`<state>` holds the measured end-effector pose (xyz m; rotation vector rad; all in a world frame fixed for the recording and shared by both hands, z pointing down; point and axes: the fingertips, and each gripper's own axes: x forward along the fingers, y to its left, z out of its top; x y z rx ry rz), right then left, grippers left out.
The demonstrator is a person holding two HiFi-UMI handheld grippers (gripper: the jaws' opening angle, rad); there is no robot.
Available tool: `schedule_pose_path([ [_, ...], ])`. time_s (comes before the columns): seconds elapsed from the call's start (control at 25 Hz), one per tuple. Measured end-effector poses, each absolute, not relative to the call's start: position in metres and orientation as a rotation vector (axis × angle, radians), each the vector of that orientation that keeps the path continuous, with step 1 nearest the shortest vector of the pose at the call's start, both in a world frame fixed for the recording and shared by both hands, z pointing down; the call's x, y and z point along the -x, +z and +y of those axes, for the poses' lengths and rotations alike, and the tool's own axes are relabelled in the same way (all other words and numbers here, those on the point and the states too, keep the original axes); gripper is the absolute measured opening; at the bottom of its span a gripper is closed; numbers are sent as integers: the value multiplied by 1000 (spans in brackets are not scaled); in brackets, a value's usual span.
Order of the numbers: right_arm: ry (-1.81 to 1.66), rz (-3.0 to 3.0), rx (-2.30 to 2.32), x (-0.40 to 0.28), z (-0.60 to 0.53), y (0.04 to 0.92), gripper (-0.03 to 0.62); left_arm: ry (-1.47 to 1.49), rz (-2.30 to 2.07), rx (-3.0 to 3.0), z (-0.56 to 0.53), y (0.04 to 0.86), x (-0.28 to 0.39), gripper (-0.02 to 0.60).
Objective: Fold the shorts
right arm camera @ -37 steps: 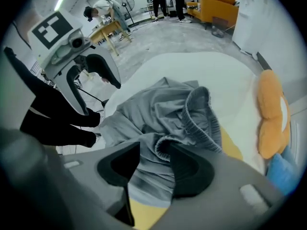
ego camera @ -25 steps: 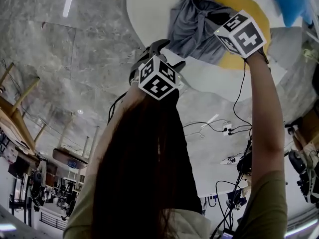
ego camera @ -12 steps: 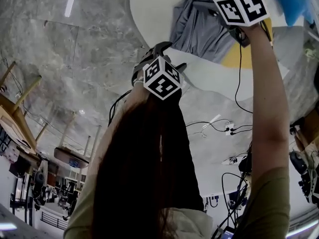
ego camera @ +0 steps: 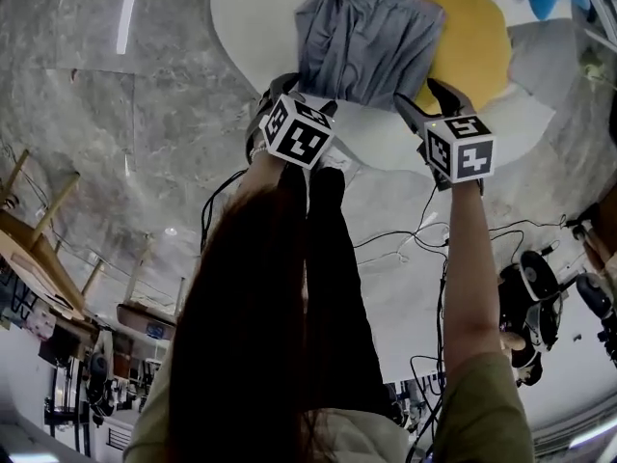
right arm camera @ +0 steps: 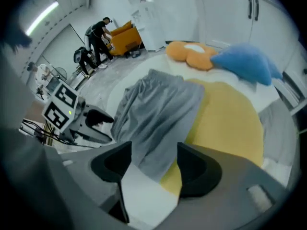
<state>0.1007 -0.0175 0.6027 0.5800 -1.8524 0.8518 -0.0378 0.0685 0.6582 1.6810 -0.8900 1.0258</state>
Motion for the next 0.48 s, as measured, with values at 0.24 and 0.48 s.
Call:
schedule_pose_path([
  [0.24, 919, -1667, -710, -134, 36, 648, 288, 1135, -1088, -1771, 63, 659, 36, 312],
  [0.48, 955, -1708, -676, -129, 45, 655, 61, 1132, -1084, -1711, 66, 666, 36, 90],
])
